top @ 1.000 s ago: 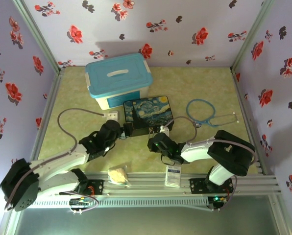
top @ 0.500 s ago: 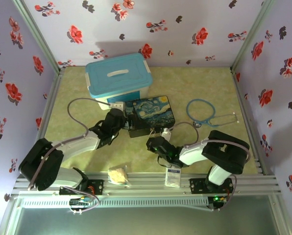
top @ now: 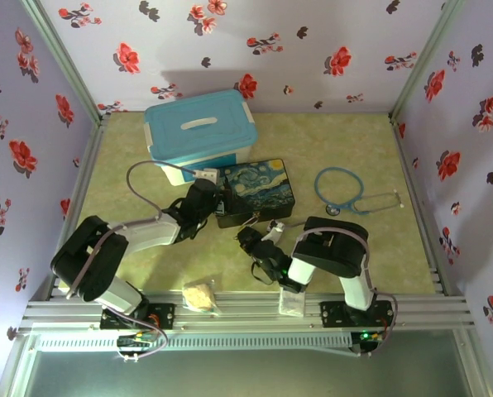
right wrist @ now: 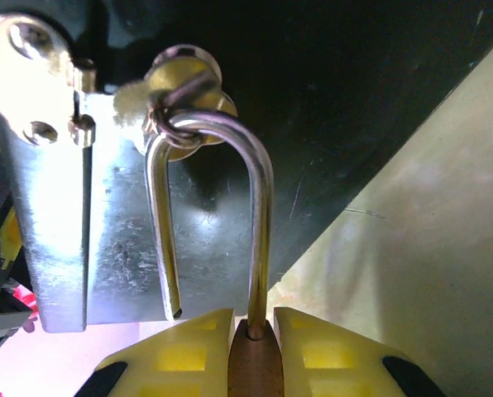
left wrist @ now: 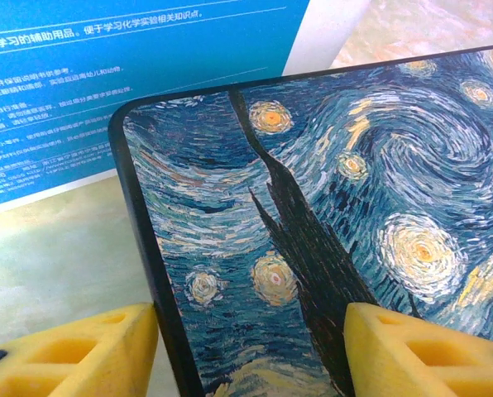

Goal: Unlock the padlock with the key

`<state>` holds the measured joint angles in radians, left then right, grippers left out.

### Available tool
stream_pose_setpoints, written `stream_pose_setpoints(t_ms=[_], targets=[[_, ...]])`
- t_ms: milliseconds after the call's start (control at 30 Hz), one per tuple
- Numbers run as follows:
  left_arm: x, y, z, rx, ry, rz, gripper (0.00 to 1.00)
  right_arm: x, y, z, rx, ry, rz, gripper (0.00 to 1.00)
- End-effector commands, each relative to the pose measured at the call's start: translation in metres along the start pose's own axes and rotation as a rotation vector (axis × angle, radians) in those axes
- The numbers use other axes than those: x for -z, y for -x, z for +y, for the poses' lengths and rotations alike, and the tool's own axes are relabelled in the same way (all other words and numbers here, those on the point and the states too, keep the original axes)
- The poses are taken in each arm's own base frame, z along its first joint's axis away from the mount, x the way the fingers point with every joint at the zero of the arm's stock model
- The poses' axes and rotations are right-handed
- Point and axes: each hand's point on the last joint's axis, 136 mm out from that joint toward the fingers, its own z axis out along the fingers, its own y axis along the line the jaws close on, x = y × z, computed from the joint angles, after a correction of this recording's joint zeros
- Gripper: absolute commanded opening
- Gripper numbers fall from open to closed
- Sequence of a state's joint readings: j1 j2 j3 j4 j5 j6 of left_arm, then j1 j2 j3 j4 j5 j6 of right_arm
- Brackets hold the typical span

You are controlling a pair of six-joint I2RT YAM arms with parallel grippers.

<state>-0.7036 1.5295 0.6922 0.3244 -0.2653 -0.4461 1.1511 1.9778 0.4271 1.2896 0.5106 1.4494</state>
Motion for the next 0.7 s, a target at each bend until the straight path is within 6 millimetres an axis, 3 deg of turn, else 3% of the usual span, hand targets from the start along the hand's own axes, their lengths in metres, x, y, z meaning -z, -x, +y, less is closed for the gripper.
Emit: stream_pose_setpoints(t_ms=[0, 67, 167, 300, 467, 667], targets=[[-0.004, -0.040, 0.021, -0.015, 0.066, 0.097, 0.58, 0.003, 0.013, -0.031, 0.062, -0.102, -0.085, 0.07], [-0.004, -0.046, 0.025, -0.021, 0.073, 0.108, 0.57, 0.006, 0.024, -0.025, 0.069, -0.083, -0.138, 0.06], [-0.006, -0.059, 0.033, -0.049, 0.105, 0.142, 0.42, 0.007, 0.032, -0.020, 0.052, -0.062, -0.181, 0.03], [-0.006, -0.080, 0.045, -0.062, 0.143, 0.175, 0.41, 0.004, 0.039, -0.010, -0.008, -0.002, -0.244, 0.02], [-0.003, -0.090, 0.051, -0.069, 0.153, 0.196, 0.42, -0.001, 0.041, 0.011, 0.018, 0.036, -0.268, 0.02], [-0.001, -0.094, 0.054, -0.069, 0.154, 0.196, 0.42, 0.006, 0.057, 0.006, -0.027, 0.025, -0.329, 0.02]])
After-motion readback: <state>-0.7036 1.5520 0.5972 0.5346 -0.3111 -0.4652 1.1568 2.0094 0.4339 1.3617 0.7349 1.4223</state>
